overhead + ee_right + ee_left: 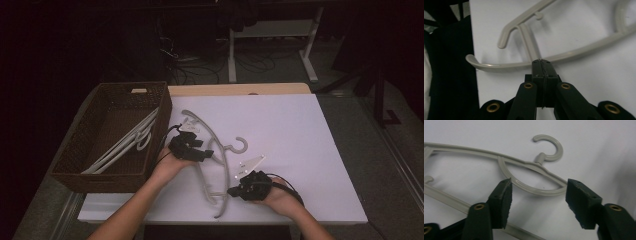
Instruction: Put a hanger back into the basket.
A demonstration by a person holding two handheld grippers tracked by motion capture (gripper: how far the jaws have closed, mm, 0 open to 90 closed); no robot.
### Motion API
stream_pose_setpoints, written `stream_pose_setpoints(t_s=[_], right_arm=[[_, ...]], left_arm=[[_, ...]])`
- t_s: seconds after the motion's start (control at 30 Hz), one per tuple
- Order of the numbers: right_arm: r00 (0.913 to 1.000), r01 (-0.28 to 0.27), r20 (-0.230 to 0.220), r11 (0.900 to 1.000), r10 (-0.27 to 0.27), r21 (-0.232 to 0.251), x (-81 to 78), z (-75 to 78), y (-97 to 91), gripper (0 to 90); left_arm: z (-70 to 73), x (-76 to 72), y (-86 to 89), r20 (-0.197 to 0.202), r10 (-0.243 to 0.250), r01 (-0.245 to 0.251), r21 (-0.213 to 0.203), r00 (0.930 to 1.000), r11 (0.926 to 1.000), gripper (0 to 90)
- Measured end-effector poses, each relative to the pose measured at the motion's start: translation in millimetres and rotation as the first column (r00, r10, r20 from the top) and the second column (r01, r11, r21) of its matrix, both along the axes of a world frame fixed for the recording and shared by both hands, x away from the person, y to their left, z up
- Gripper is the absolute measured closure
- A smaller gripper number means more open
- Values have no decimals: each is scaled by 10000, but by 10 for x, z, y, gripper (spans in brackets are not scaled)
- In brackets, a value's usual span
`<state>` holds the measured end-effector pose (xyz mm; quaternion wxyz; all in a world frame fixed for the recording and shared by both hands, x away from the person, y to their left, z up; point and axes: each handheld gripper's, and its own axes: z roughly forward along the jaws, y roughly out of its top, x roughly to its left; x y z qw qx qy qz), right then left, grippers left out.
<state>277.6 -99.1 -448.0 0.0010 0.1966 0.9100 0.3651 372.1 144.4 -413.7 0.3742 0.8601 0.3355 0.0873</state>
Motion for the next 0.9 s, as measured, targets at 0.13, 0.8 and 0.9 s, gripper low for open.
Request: stream_pose_setpoints(t_s=[0.13, 0.8, 0.9], right_arm=[[9959, 860, 236, 9952, -872, 471, 47, 61, -179, 665], [9381, 3319, 660, 9368, -3401, 1109, 176, 92, -703, 245], [9365, 3351, 692, 9356, -3437, 1116, 175, 93, -720, 245]], left_arm=[[-15, 146, -16, 97, 388, -391, 316, 9992, 9987, 675], [-244, 883, -311, -426, 1558, -1440, 2053, 9869, 9681, 900], [-271, 926, -356, -437, 1601, -1482, 2023, 9861, 9680, 900]])
